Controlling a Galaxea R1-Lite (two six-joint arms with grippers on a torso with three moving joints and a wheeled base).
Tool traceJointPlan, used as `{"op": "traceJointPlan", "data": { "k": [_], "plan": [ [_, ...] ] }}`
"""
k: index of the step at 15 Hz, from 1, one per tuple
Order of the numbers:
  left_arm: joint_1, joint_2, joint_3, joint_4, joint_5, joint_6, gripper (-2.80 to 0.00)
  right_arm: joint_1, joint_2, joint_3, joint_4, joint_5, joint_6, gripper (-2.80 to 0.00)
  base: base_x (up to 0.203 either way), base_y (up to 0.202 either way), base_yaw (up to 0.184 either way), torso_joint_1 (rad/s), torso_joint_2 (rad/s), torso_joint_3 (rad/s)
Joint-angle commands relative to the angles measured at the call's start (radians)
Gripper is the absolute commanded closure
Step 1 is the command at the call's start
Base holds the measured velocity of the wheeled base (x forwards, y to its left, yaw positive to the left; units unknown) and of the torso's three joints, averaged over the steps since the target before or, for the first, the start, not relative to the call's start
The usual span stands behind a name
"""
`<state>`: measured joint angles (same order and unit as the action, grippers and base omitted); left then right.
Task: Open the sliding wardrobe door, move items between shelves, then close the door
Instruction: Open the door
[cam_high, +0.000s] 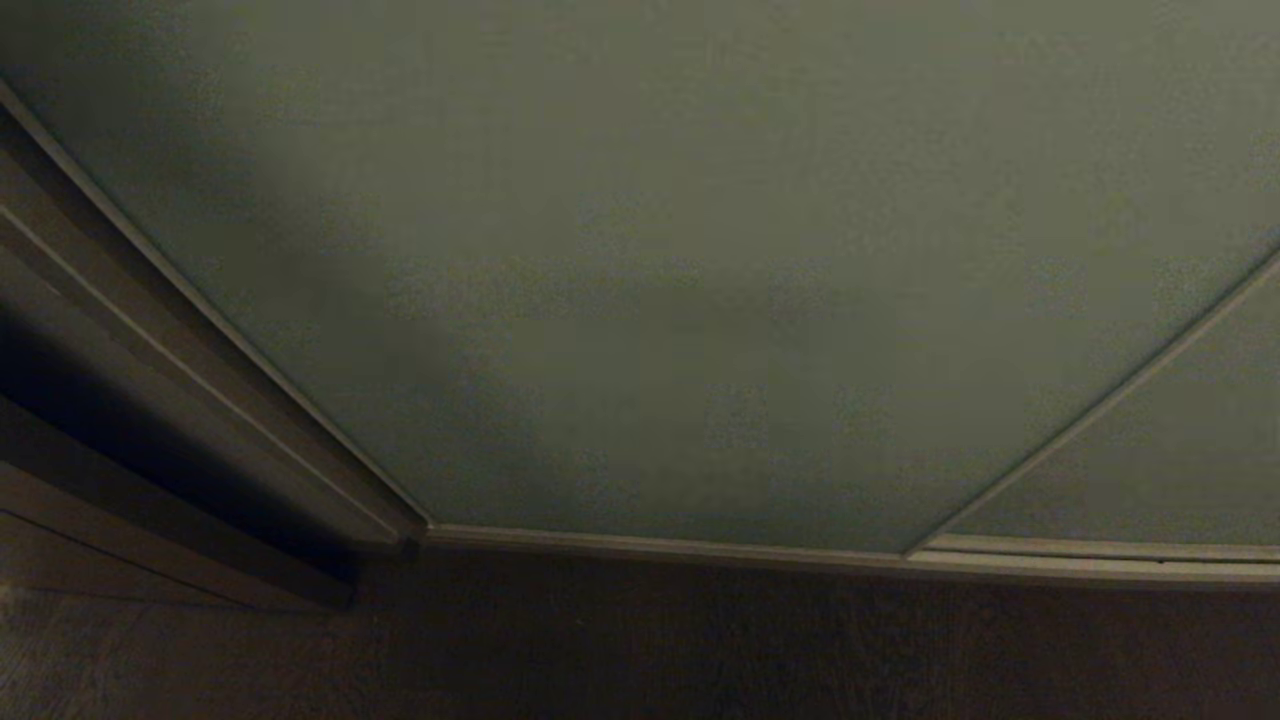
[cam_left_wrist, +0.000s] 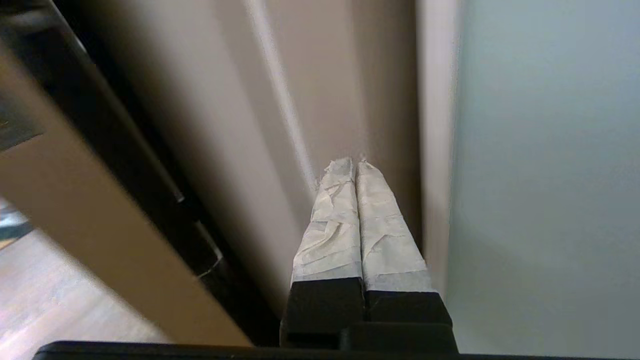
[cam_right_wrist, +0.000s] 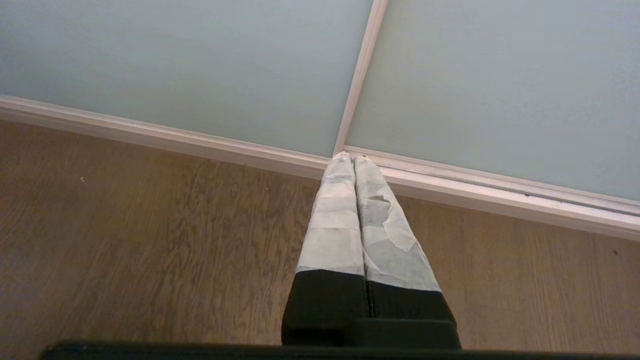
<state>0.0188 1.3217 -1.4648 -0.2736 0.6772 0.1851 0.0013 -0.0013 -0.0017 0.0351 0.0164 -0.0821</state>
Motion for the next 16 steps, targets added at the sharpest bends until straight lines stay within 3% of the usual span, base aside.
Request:
{"op": "traceJointPlan", "data": {
  "k": [1,12,16],
  "plan": [
    [0.015,0.034,-0.01,-0.002,-0.013,0.001,0.0,0.0,0.0,0.0,0.0,0.0,-0.001,0.0,0.0,0.0,0.0,0.0,0.0,0.0],
    [0.017,0.073,-0.046,0.008,-0.073,-0.01,0.0,0.0,0.0,0.0,0.0,0.0,-0.001,0.0,0.0,0.0,0.0,0.0,0.0,0.0],
    [0.026,0.073,-0.047,0.012,-0.128,-0.015,0.0,0.0,0.0,0.0,0.0,0.0,-0.001,0.0,0.0,0.0,0.0,0.0,0.0,0.0]
  ]
}}
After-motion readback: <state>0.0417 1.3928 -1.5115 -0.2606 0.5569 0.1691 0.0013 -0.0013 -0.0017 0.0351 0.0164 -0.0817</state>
